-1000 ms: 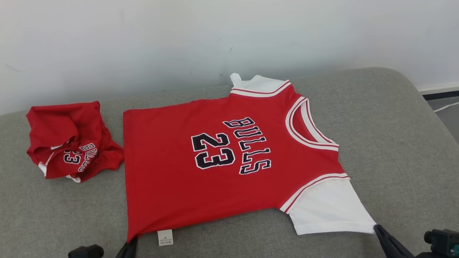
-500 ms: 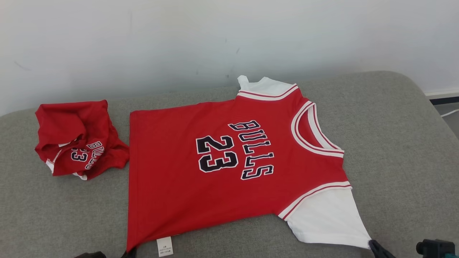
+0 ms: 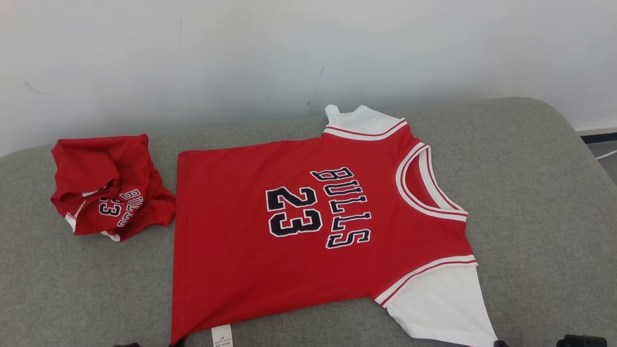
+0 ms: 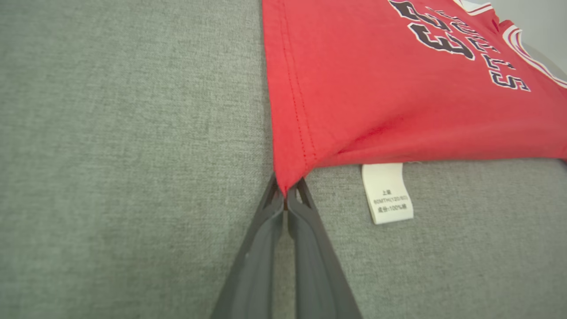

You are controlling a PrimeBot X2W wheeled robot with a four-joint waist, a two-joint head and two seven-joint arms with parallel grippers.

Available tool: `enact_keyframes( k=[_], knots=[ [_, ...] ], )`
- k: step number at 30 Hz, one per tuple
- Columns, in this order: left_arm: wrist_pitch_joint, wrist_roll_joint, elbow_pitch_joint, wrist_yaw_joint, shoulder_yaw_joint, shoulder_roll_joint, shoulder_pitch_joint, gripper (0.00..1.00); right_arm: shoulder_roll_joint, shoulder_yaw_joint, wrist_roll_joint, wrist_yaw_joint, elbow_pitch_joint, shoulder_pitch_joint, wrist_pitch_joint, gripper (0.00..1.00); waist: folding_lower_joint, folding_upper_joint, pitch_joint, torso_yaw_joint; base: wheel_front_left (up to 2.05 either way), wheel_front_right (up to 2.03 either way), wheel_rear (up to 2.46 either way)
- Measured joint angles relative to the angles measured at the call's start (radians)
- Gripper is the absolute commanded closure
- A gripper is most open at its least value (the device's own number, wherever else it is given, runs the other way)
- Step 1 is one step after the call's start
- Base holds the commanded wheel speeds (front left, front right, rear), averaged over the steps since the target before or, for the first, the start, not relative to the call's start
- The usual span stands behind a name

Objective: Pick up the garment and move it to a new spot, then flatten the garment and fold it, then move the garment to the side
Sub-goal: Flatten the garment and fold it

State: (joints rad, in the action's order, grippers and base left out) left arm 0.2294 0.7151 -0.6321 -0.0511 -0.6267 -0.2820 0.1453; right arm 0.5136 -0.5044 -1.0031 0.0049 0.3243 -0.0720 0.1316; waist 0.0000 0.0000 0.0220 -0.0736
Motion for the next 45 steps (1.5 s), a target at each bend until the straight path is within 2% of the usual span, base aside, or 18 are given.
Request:
enact_keyframes(
  k=[22, 23, 24, 25, 26, 36, 45],
  knots=[
    [0.0, 0.006, -0.04, 0.016, -0.003, 0.022, 0.006, 1.0, 0.008, -0.004, -0.005, -0.033, -0.002, -0.003, -0.032, 1.0, 0.0, 0.0001, -0.005, 0.011, 0.0, 0.0, 0.0],
    [0.0, 0.006, -0.042, 0.016, -0.003, 0.024, 0.006, 0.9, 0.008, -0.003, -0.005, -0.033, -0.002, -0.002, -0.031, 0.66, 0.0, 0.0, -0.005, 0.011, 0.0, 0.0, 0.0],
    [0.0, 0.006, -0.044, 0.016, -0.004, 0.025, 0.007, 0.51, 0.008, -0.001, -0.004, -0.038, -0.003, -0.002, -0.028, 0.13, 0.0, 0.0001, -0.006, 0.012, 0.0, 0.0, 0.0],
    [0.0, 0.006, -0.049, 0.016, -0.004, 0.027, 0.009, 0.22, 0.009, 0.0, 0.001, -0.043, -0.001, -0.002, -0.026, 0.0, 0.0, 0.0001, -0.006, 0.012, 0.0, 0.0, 0.0],
    [0.0, 0.006, -0.049, 0.016, -0.004, 0.027, 0.009, 0.0, 0.009, 0.0, 0.001, -0.043, -0.001, -0.002, -0.026, 0.0, 0.0, 0.0001, -0.006, 0.012, 0.0, 0.0, 0.0],
    [0.01, 0.006, -0.05, 0.015, 0.001, 0.035, 0.007, 0.0, 0.026, 0.021, 0.0, -0.05, -0.004, -0.003, -0.016, 0.0, 0.0, 0.0, 0.001, 0.015, 0.0, 0.0, 0.0],
    [0.018, 0.003, 0.033, -0.039, 0.072, -0.01, -0.025, 0.0, 0.041, 0.096, -0.007, -0.058, -0.044, 0.0, 0.069, 0.0, 0.0001, 0.0001, 0.005, 0.022, 0.0, 0.0, 0.0]
  ],
)
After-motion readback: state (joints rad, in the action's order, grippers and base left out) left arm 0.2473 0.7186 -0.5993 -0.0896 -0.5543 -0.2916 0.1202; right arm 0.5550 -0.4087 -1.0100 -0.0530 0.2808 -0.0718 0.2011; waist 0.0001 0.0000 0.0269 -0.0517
